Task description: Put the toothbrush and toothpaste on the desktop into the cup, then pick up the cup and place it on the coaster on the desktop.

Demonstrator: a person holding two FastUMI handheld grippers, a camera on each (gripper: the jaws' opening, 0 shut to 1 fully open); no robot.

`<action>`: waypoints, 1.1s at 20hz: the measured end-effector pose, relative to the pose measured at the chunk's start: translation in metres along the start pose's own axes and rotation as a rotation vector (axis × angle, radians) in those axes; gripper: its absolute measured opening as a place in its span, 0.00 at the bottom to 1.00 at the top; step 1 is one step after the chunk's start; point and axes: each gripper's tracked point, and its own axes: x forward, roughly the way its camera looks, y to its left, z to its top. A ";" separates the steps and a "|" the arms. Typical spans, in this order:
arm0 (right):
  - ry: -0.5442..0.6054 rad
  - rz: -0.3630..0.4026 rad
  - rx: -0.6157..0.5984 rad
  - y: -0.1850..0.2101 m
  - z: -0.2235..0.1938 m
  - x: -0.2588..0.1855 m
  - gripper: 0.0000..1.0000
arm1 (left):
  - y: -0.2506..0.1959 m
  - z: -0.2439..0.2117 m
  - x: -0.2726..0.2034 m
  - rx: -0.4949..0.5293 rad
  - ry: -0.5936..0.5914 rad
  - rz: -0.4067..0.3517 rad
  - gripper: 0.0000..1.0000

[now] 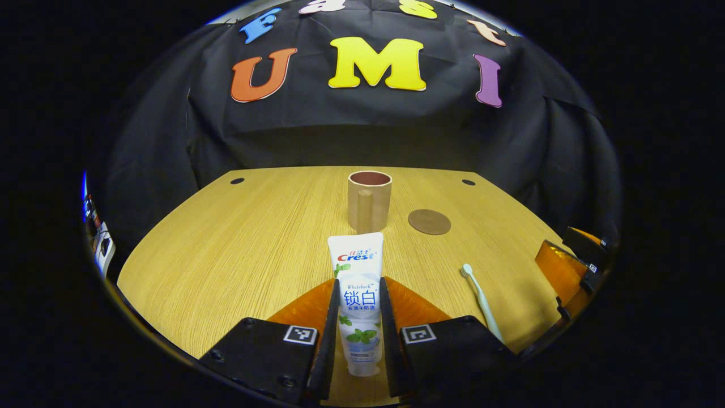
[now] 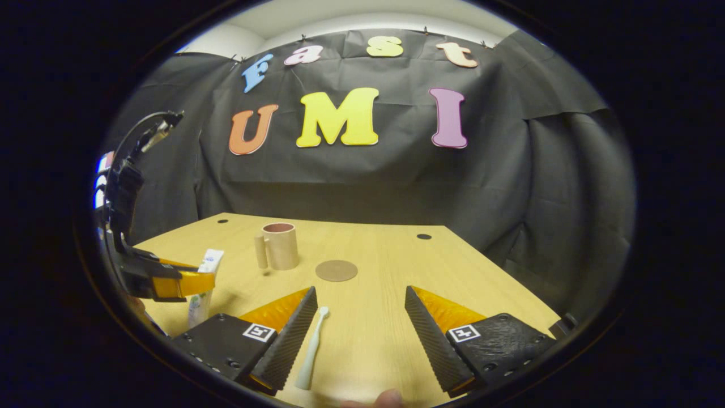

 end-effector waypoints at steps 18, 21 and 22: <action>0.060 0.024 0.003 0.011 -0.021 0.003 0.95 | 0.003 -0.023 -0.001 -0.080 0.126 0.007 1.00; 0.066 0.019 0.008 0.008 -0.024 0.006 0.95 | 0.009 -0.036 0.016 -0.086 0.180 0.031 1.00; 0.069 0.018 0.010 0.007 -0.024 0.006 0.95 | 0.011 -0.041 0.022 -0.081 0.201 0.044 1.00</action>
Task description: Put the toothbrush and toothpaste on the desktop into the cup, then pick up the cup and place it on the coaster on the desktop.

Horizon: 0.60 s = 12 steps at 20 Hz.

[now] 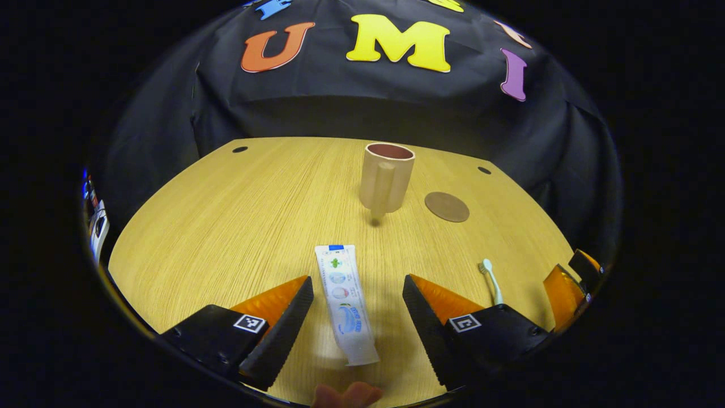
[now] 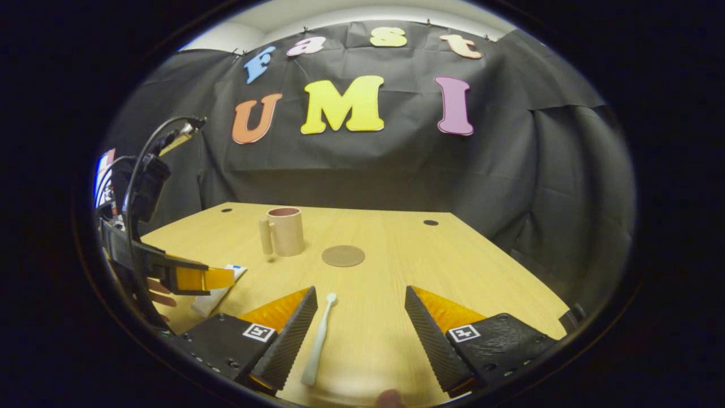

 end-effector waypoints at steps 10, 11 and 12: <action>0.016 0.018 0.019 0.002 -0.003 0.001 0.95 | 0.015 -0.017 0.017 0.011 0.053 0.102 0.80; 0.020 0.022 0.023 0.002 -0.004 0.002 0.95 | 0.015 -0.015 0.017 0.008 0.046 0.109 0.69; 0.027 0.019 0.028 0.001 -0.005 0.002 0.95 | 0.015 -0.014 0.017 0.003 0.038 0.108 0.53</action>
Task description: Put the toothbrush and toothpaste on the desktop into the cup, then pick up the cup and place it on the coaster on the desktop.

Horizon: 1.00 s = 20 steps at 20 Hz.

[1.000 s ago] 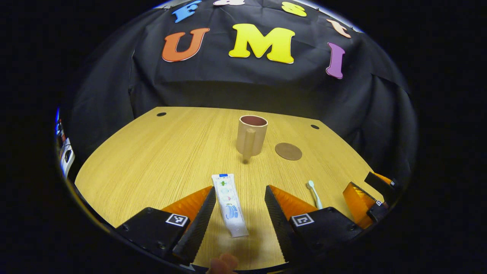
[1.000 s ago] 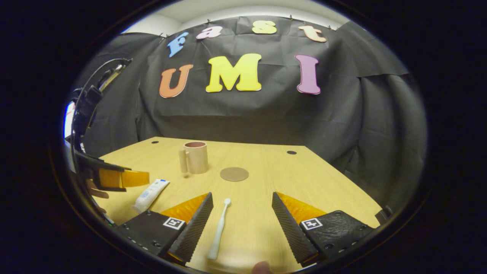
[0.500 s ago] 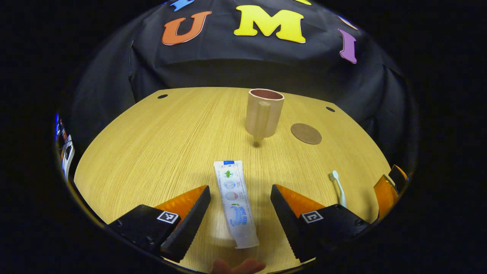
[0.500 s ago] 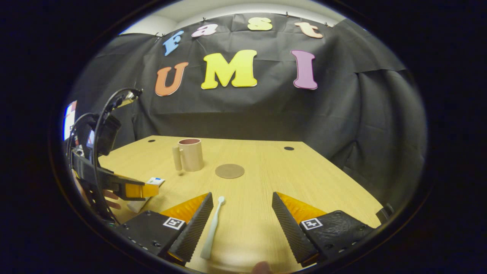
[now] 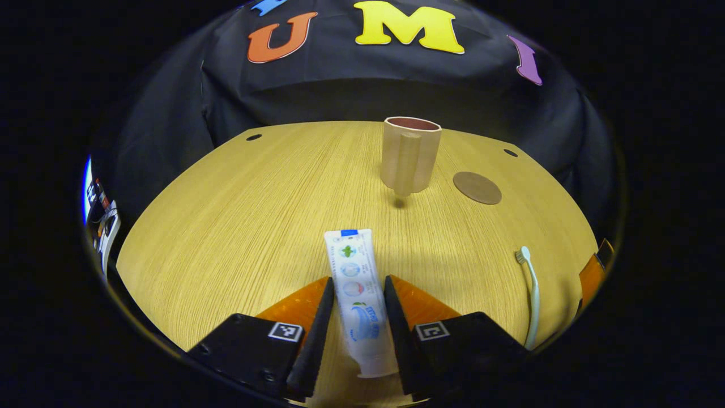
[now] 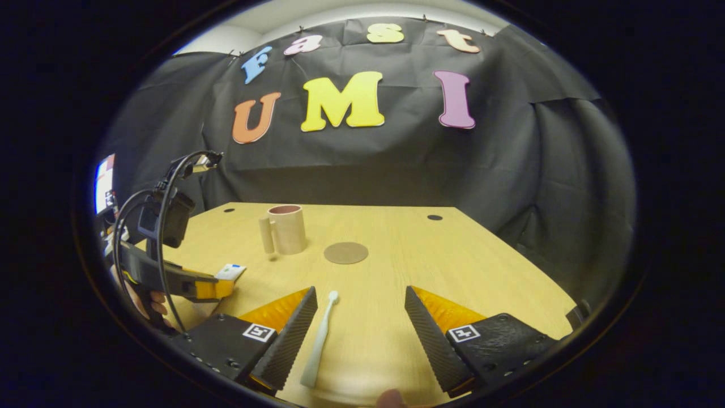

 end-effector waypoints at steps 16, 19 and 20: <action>0.040 0.008 -0.042 0.023 -0.010 0.005 0.95 | 0.003 0.060 -0.073 -0.028 -0.265 -0.088 0.40; 0.076 -0.012 -0.047 0.030 -0.017 0.019 0.95 | 0.005 0.077 -0.089 -0.022 -0.326 -0.094 0.40; 0.099 -0.021 -0.042 0.032 -0.023 0.026 0.95 | 0.007 0.082 -0.094 -0.023 -0.344 -0.094 0.40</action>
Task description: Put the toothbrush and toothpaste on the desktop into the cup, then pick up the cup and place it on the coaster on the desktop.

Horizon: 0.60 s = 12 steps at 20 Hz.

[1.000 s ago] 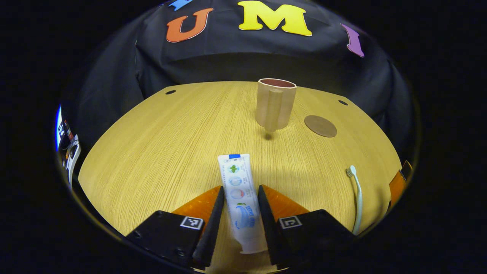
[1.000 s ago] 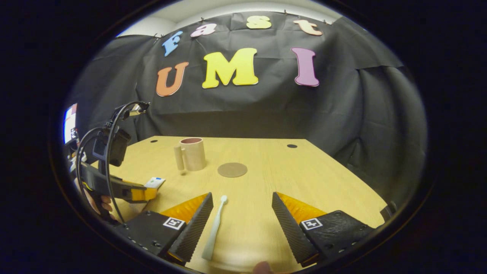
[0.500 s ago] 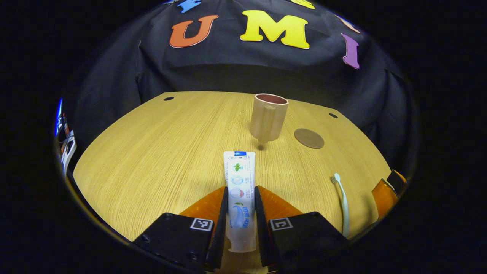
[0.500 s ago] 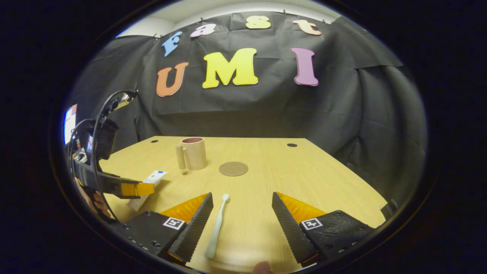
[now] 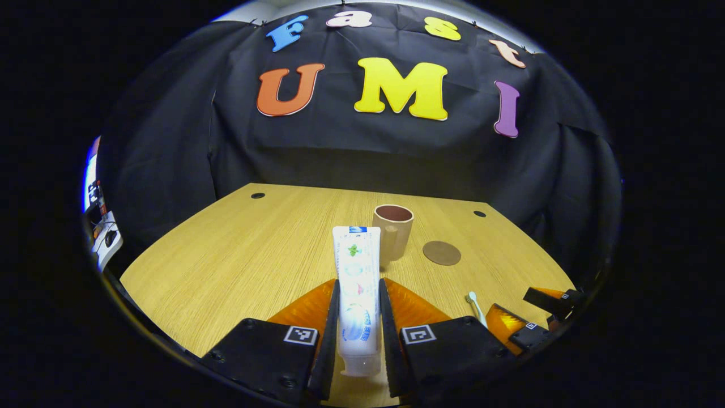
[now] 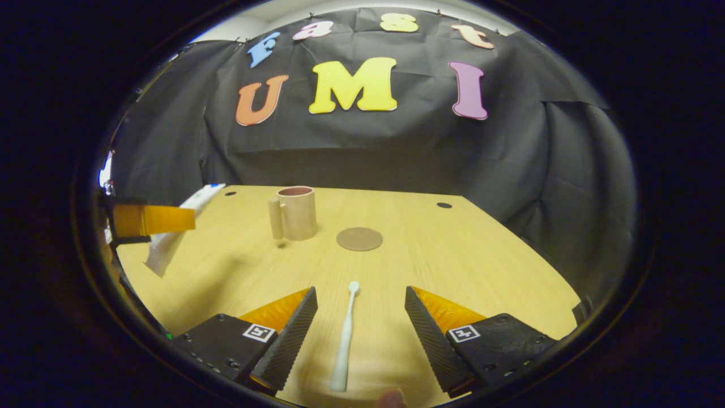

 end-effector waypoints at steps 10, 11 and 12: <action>0.189 -0.060 0.021 0.016 -0.028 0.050 0.80 | 0.019 0.048 -0.003 0.012 -0.149 -0.062 0.40; 0.191 -0.060 0.027 0.017 -0.027 0.053 0.76 | 0.023 0.050 -0.002 0.014 -0.157 -0.059 0.40; 0.197 -0.063 0.040 0.014 -0.027 0.053 0.60 | 0.023 0.050 -0.001 0.014 -0.159 -0.060 0.40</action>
